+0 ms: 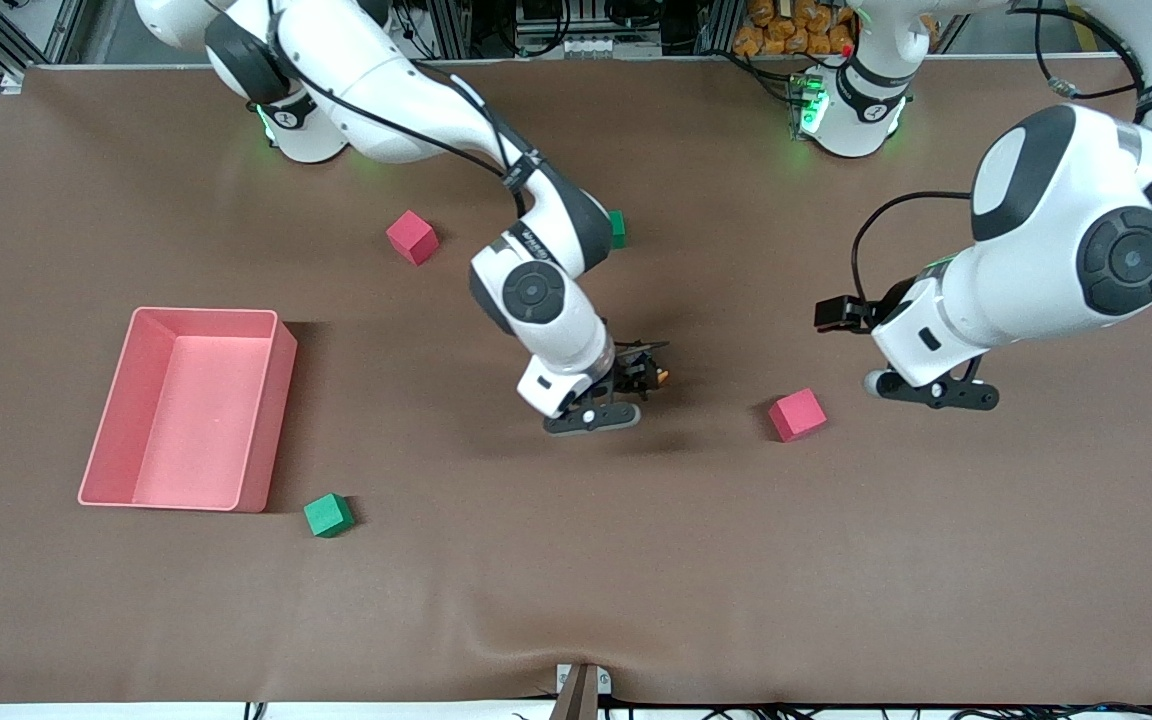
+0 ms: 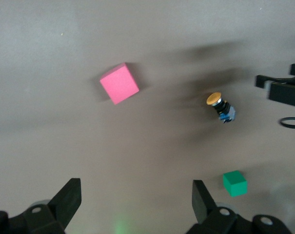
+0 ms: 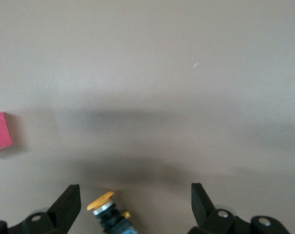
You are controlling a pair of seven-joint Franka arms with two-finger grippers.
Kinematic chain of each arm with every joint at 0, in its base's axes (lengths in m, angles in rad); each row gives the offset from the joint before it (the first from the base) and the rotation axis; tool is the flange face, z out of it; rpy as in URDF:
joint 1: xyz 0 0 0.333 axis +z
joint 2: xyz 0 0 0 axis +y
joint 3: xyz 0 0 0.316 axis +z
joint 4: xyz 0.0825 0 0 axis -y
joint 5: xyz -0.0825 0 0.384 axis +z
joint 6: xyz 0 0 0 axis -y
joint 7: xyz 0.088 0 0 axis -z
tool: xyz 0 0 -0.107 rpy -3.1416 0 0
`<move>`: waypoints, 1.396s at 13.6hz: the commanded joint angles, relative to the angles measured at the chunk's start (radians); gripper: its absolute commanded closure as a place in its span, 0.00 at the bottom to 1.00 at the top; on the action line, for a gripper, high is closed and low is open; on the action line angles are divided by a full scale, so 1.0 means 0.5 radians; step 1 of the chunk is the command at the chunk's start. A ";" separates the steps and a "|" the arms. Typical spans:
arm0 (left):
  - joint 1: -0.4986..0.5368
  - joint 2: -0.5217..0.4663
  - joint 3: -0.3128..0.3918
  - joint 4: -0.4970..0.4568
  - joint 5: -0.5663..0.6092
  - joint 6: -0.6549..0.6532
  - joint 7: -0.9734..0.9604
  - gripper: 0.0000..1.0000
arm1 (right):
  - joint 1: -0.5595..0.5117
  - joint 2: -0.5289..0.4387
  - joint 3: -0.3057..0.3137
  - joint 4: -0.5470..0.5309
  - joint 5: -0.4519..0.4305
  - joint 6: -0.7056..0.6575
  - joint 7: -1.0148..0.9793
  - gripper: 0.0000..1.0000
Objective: Place and upright button with both arms
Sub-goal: 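Carry the button to mid-table with the right gripper while the left gripper approaches, then release the button on the table and withdraw the right gripper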
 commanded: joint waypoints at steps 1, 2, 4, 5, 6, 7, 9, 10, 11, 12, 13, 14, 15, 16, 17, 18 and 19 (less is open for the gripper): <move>-0.073 0.082 0.006 0.078 0.016 0.032 -0.021 0.00 | -0.116 -0.120 0.013 -0.025 0.029 -0.185 -0.119 0.00; -0.082 0.104 0.003 0.078 0.013 0.044 -0.039 0.00 | -0.165 -0.154 0.010 -0.025 0.026 -0.274 -0.165 0.00; -0.158 0.138 0.003 0.078 0.010 0.045 -0.155 0.00 | -0.282 -0.279 -0.024 -0.135 0.007 -0.360 -0.281 0.00; -0.207 0.153 0.006 0.078 0.016 0.045 -0.210 0.00 | -0.352 -0.368 -0.027 -0.251 0.004 -0.351 -0.361 0.00; -0.217 0.159 0.006 0.078 0.016 0.045 -0.229 0.00 | -0.432 -0.454 -0.027 -0.355 0.004 -0.345 -0.465 0.00; -0.217 0.165 0.003 0.075 0.016 0.045 -0.229 0.00 | -0.503 -0.534 -0.027 -0.447 0.001 -0.339 -0.563 0.00; -0.251 0.174 0.003 0.072 0.019 0.048 -0.229 0.00 | -0.647 -0.691 -0.027 -0.619 0.001 -0.339 -0.756 0.00; -0.275 0.193 0.009 0.075 0.016 0.054 -0.238 0.00 | -0.714 -0.776 -0.027 -0.717 0.001 -0.333 -0.843 0.00; -0.278 0.202 0.006 0.072 0.016 0.069 -0.248 0.00 | -0.785 -0.877 -0.027 -0.816 0.001 -0.327 -0.922 0.00; -0.281 0.211 0.003 0.072 0.016 0.075 -0.269 0.00 | -0.868 -0.982 -0.027 -0.920 0.001 -0.327 -1.026 0.00; -0.294 0.226 0.003 0.072 0.016 0.075 -0.281 0.00 | -0.947 -1.098 -0.027 -1.036 -0.011 -0.327 -1.152 0.00; -0.339 0.230 0.006 0.072 0.016 0.075 -0.281 0.00 | -1.006 -1.212 -0.030 -1.144 -0.017 -0.327 -1.266 0.00; -0.358 0.248 0.012 0.072 0.016 0.078 -0.287 0.00 | -1.064 -1.313 -0.033 -1.224 -0.054 -0.330 -1.334 0.00; -0.370 0.266 0.013 0.072 0.019 0.087 -0.303 0.00 | -1.110 -1.411 -0.033 -1.288 -0.127 -0.336 -1.377 0.00; -0.401 0.273 0.016 0.066 0.034 0.097 -0.336 0.00 | -1.156 -1.494 -0.033 -1.316 -0.198 -0.366 -1.392 0.00; -0.438 0.273 0.016 0.063 0.083 0.109 -0.416 0.00 | -1.208 -1.562 -0.033 -1.314 -0.238 -0.445 -1.408 0.00; -0.477 0.291 0.013 0.063 0.132 0.112 -0.523 0.00 | -1.261 -1.626 -0.033 -1.292 -0.259 -0.559 -1.408 0.00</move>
